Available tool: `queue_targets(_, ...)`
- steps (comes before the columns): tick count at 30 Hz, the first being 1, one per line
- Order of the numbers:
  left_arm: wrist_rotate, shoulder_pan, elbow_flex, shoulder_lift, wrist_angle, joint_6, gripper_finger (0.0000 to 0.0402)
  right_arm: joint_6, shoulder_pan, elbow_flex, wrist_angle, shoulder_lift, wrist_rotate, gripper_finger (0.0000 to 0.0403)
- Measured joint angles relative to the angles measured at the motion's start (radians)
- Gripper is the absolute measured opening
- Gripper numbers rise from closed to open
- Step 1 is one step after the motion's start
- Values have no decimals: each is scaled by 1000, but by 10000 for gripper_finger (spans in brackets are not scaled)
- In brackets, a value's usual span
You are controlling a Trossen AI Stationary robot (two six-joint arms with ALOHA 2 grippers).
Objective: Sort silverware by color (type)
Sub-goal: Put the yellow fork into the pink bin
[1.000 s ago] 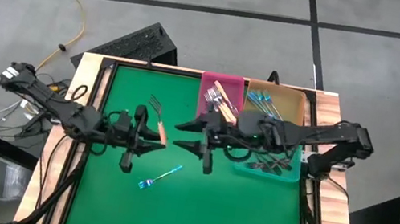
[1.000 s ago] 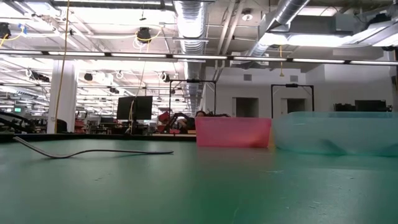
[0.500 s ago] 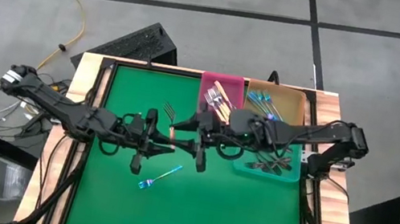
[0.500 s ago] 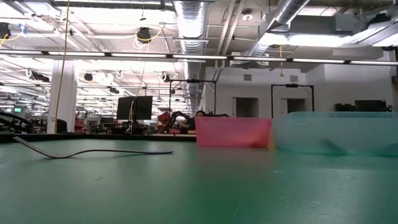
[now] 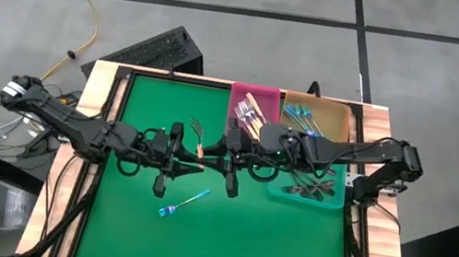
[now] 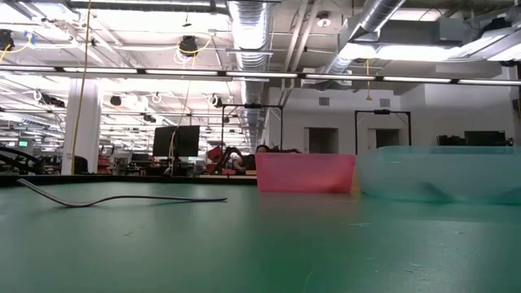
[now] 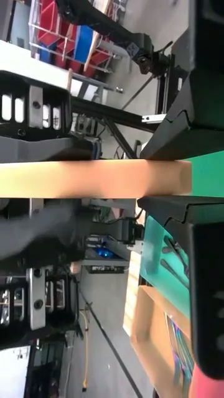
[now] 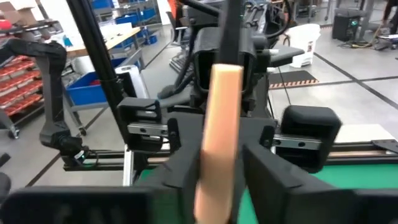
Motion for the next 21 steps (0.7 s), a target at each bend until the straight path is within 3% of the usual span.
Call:
queue_targets(3, 15, 13, 0, 0, -3, -3, 53, 0, -8, 0, -2, 0, -44, 86)
queue_targets(11, 26, 23, 0, -1, -4, -28, 63, 13, -13, 0, -2, -2, -15, 87)
queue_targets(17, -19, 23, 2, -31, -86, -127, 133, 31, -25, 0, 1, -3, 28, 87)
queue_targets(21, -76, 24, 50, -98, -324, -197, 175, 32, -53, 7, -6, -14, 44, 87)
